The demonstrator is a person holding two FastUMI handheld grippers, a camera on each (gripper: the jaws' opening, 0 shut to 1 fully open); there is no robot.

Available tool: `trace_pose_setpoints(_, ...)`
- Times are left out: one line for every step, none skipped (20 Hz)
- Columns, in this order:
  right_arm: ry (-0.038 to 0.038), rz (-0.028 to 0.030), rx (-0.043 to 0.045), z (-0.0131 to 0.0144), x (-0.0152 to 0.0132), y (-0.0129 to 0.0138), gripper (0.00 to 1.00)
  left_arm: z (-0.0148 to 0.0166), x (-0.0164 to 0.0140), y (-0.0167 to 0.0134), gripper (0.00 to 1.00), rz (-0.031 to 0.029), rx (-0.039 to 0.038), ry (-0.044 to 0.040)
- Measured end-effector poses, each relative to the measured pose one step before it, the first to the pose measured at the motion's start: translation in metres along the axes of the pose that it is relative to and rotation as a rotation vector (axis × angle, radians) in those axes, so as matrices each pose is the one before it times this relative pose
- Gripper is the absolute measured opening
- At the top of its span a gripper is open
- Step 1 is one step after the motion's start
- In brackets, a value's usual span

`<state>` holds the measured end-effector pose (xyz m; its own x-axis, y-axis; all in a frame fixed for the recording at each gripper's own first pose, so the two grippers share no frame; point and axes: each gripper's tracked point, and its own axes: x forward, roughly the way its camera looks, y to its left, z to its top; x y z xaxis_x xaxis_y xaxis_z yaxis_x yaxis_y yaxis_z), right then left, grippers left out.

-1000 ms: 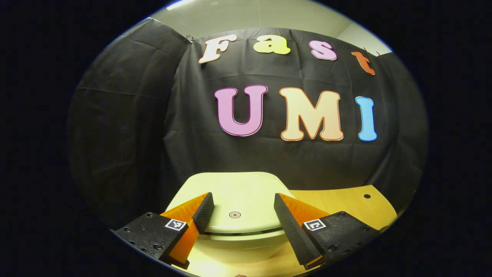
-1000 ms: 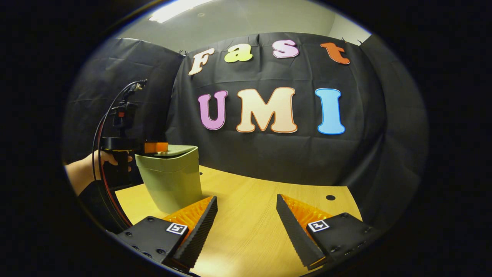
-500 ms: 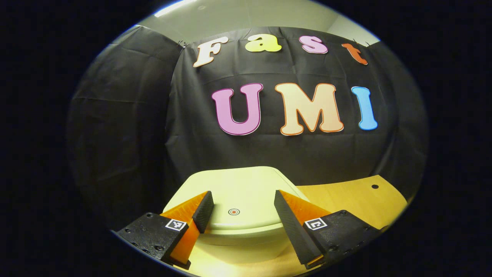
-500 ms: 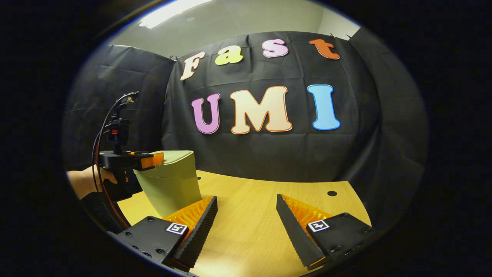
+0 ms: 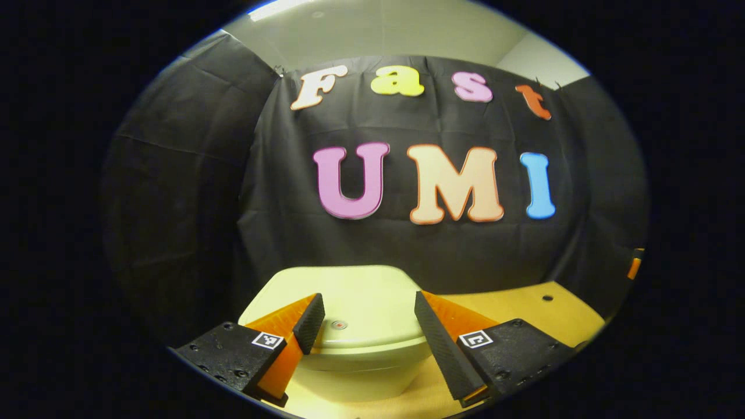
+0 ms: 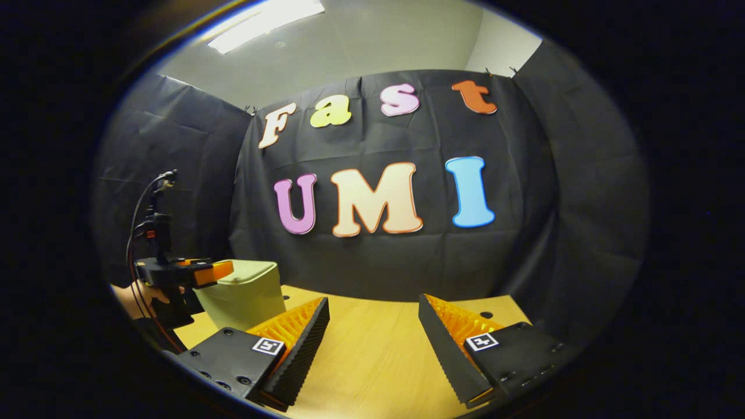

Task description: Press the lid of the desktop garbage bin to open it, pick up the crumpled paper on the desktop and throw it into the bin, then pick up the pop can on the desktop and drop it into the bin, and finally close the garbage bin lid.

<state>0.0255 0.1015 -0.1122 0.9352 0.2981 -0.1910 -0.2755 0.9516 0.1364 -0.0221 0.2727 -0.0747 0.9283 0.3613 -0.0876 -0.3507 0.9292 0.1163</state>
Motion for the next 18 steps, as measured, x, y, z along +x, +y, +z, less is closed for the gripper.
trace_pose_setpoints(-0.01537, -0.01445, -0.00303, 0.00841, 0.00079, -0.0056, 0.97, 0.01508, -0.0027, -0.01287, 0.92, -0.01658, 0.0058, -0.03966)
trace_pose_setpoints(-0.01601, -0.01831, -0.00569, 0.00592, -0.00122, -0.00563, 0.96, 0.00856, -0.00219, -0.01392, 0.93, -0.01338, 0.01648, -0.03663)
trace_pose_setpoints(-0.01538, -0.01559, -0.00639, 0.00768, -0.00052, -0.00606, 0.94, 0.00908, -0.0014, -0.01421, 0.93, -0.01669, 0.02064, -0.02406)
trace_pose_setpoints(-0.01972, -0.01768, -0.0026, 0.00785, -0.00272, -0.00666, 0.94, 0.00839, -0.00201, -0.01511, 0.91, -0.02195, 0.01424, -0.02036)
trace_pose_setpoints(-0.01535, -0.01426, 0.00102, 0.00757, -0.00129, -0.00536, 0.96, 0.00573, -0.00267, -0.01548, 0.93, -0.02312, 0.0027, -0.01253)
trace_pose_setpoints(-0.01208, -0.01225, 0.0014, 0.00429, -0.0023, -0.00439, 0.96, 0.00544, -0.00228, -0.01657, 0.93, -0.02625, -0.0073, -0.00846)
trace_pose_setpoints(-0.00844, -0.0127, -0.00113, 0.00439, -0.00163, -0.00394, 0.96, 0.00407, -0.00292, -0.01479, 0.93, -0.02341, -0.01508, -0.00649)
trace_pose_setpoints(-0.00525, -0.0058, -0.00382, 0.0034, -0.00213, -0.00367, 0.94, 0.00263, -0.00292, -0.01369, 0.92, -0.02012, -0.01846, -0.00596)
trace_pose_setpoints(-0.00467, -0.00728, -0.00535, 0.00236, -0.00196, -0.00296, 0.96, -0.00026, -0.00238, -0.01323, 0.92, -0.02192, -0.02061, -0.00041)
trace_pose_setpoints(-0.00677, -0.0078, -0.00497, 0.00314, -0.00185, -0.00452, 0.96, 0.00062, -0.00145, -0.01553, 0.92, -0.02959, -0.02441, 0.00065)
trace_pose_setpoints(-0.00369, -0.00492, -0.00179, 0.00323, -0.00073, -0.00274, 0.96, -0.0006, 0.00085, -0.01459, 0.93, -0.03367, -0.01652, 0.00841)
trace_pose_setpoints(-0.00158, -0.00144, -0.00039, 0.00094, -0.0023, -0.00241, 0.94, -0.00239, -0.00088, -0.0115, 0.92, -0.02197, -0.00822, 0.0089)
trace_pose_setpoints(-0.00238, -0.00253, -0.00186, 0.00162, -0.0006, -0.00218, 0.97, -0.00092, 0.00097, -0.00826, 0.92, -0.01719, 0.00014, 0.0073)
trace_pose_setpoints(-0.00162, -0.00279, -0.00282, 0.00134, -0.00106, -0.00314, 0.99, -0.00033, 0.00073, -0.00742, 0.91, -0.01394, 0.00637, 0.00438)
trace_pose_setpoints(-0.00379, -0.00071, -0.00211, 0.00149, 0.00003, -0.00207, 0.97, 0.00177, 0.00047, -0.00647, 0.91, -0.00978, 0.00863, -0.00045)
trace_pose_setpoints(-0.00257, -0.00072, -0.00267, 0.00159, -0.00099, -0.00122, 0.97, 0.00271, 0.0003, -0.00636, 0.93, -0.01106, 0.00818, -0.00892)
trace_pose_setpoints(-0.00252, -0.00169, -0.00264, 0.00089, 0.00052, -0.0013, 0.97, 0.00394, 0.00079, -0.00829, 0.93, -0.02186, 0.00656, -0.00791)
trace_pose_setpoints(-0.00492, -0.00132, -0.00065, 0.00118, 0.00016, -0.00133, 0.94, 0.0014, 0.00227, -0.00785, 0.93, -0.02069, 0.00325, -0.00197)
